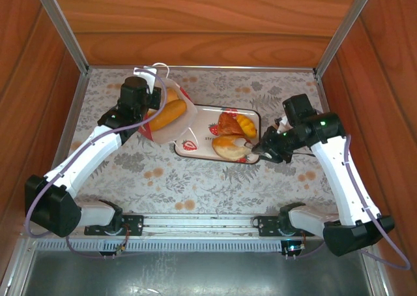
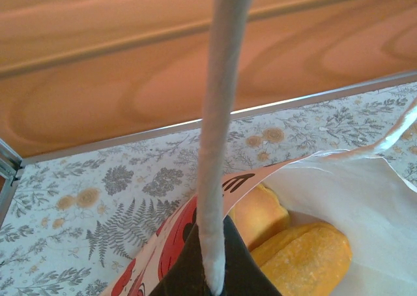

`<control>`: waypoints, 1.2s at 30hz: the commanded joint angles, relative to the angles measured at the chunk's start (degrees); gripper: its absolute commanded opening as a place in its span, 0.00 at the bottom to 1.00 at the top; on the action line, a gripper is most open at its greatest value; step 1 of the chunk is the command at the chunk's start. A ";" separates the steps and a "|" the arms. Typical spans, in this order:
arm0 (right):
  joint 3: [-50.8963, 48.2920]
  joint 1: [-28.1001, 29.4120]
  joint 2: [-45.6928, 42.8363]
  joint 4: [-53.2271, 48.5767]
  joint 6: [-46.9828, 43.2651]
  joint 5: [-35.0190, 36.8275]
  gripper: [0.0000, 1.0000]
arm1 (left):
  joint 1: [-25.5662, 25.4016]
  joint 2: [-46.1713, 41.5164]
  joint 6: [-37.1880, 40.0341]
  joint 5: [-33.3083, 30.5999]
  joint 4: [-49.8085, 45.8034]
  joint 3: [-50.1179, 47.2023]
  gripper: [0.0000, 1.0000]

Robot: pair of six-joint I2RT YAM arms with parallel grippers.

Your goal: Take the fake bread out of the paper bag

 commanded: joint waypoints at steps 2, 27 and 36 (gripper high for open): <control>-0.29 -2.48 0.47 -0.38 -3.49 -3.60 0.20 | -0.41 -1.80 0.83 0.00 1.94 -0.14 0.00; -2.21 -9.20 7.00 -4.13 -9.89 0.24 0.35 | -0.43 -2.23 2.00 -0.87 2.32 -0.75 0.00; -2.59 -10.11 9.33 -2.12 -9.97 -0.27 0.48 | -0.46 -2.36 2.82 -1.11 2.29 -0.67 0.00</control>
